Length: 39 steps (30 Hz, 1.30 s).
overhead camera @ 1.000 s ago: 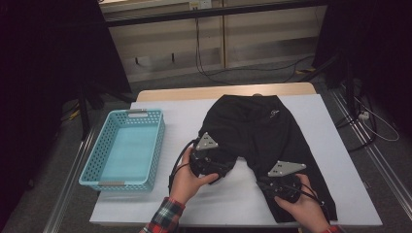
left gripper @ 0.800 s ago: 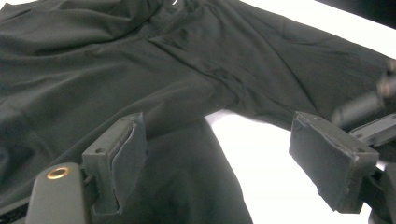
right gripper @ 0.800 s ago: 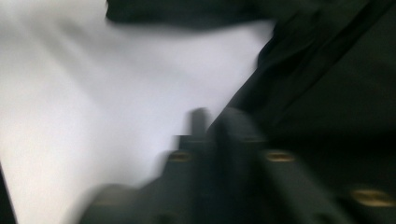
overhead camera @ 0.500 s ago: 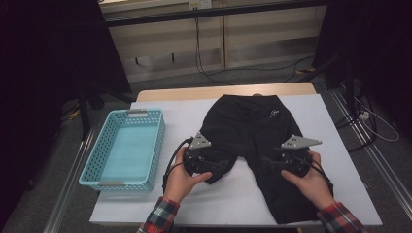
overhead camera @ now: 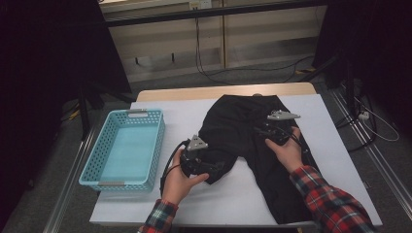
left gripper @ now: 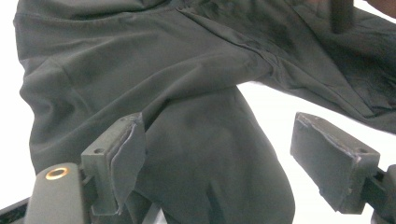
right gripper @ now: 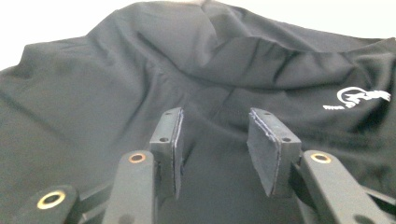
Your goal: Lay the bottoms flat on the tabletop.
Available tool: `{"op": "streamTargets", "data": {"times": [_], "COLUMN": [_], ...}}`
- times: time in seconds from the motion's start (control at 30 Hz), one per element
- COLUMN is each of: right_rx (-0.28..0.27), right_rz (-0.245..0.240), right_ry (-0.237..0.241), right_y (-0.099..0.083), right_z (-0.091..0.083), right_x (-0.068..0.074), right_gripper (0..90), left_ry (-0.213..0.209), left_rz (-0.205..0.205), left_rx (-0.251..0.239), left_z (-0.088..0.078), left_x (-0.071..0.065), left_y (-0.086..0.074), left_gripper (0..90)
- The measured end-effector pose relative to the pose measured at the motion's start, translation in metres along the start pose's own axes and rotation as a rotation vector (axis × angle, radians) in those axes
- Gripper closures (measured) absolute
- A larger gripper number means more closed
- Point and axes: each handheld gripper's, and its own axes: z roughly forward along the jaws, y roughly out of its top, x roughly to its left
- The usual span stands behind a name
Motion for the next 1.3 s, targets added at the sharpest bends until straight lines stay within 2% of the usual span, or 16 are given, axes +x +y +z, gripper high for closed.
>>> {"op": "streamTargets", "data": {"times": [0.17,0.4,0.47,0.5,0.53,0.57,0.63,0.67,0.77,0.83,1.1,1.13,1.2,1.23,1.27,1.3], "right_rx": [0.034,0.044,0.041,0.048,0.050,0.038,0.042,0.044,0.038,0.031,0.034,0.016,-0.102,-0.171,-0.198,-0.184], "right_rz": [0.023,0.046,0.083,0.081,0.073,0.069,0.080,0.081,0.073,0.069,0.062,0.071,0.137,0.151,0.139,0.117], "right_ry": [-0.019,-0.051,-0.020,-0.015,-0.028,-0.024,-0.020,-0.010,-0.003,0.011,0.011,0.000,-0.047,-0.049,-0.071,-0.119], "right_y": [0.011,0.019,0.023,0.024,0.024,0.025,0.024,0.023,0.023,0.024,0.037,0.042,0.055,0.061,0.067,0.071], "right_z": [0.025,0.043,0.047,0.050,0.052,0.053,0.055,0.056,0.056,0.056,0.057,0.058,0.057,0.057,0.057,0.059], "right_x": [-0.013,-0.029,-0.033,-0.033,-0.034,-0.034,-0.036,-0.037,-0.038,-0.039,-0.050,-0.053,-0.062,-0.066,-0.067,-0.068], "right_gripper": [55.9,55.3,52.3,52.1,53.9,61.6,66.5,74.6,87.4,90.0,90.0,90.0,89.0,80.9,71.7,58.6], "left_ry": [0.006,0.013,0.017,0.016,0.020,0.021,0.023,0.025,0.027,0.028,0.025,0.025,0.026,0.025,0.026,0.023], "left_rz": [0.007,0.002,-0.001,-0.012,-0.008,-0.011,-0.023,-0.021,-0.024,-0.025,-0.027,-0.031,-0.032,-0.040,-0.038,-0.042], "left_rx": [-0.004,0.013,0.008,0.006,0.008,0.005,0.001,0.000,-0.005,-0.005,-0.008,-0.010,-0.012,-0.013,-0.013,-0.009], "left_z": [-0.007,-0.011,-0.012,-0.013,-0.014,-0.014,-0.015,-0.016,-0.016,-0.016,-0.016,-0.016,-0.015,-0.014,-0.013,-0.012], "left_x": [-0.001,0.000,0.002,0.002,0.003,0.004,0.005,0.006,0.007,0.007,0.008,0.009,0.010,0.011,0.011,0.012], "left_y": [-0.003,-0.011,-0.012,-0.013,-0.013,-0.013,-0.014,-0.014,-0.014,-0.014,-0.014,-0.014,-0.014,-0.014,-0.014,-0.014], "left_gripper": [18.7,18.8,18.8,18.8,18.8,18.8,18.8,18.8,19.0,19.0,19.0,19.0,19.0,19.1,19.1,19.1]}}
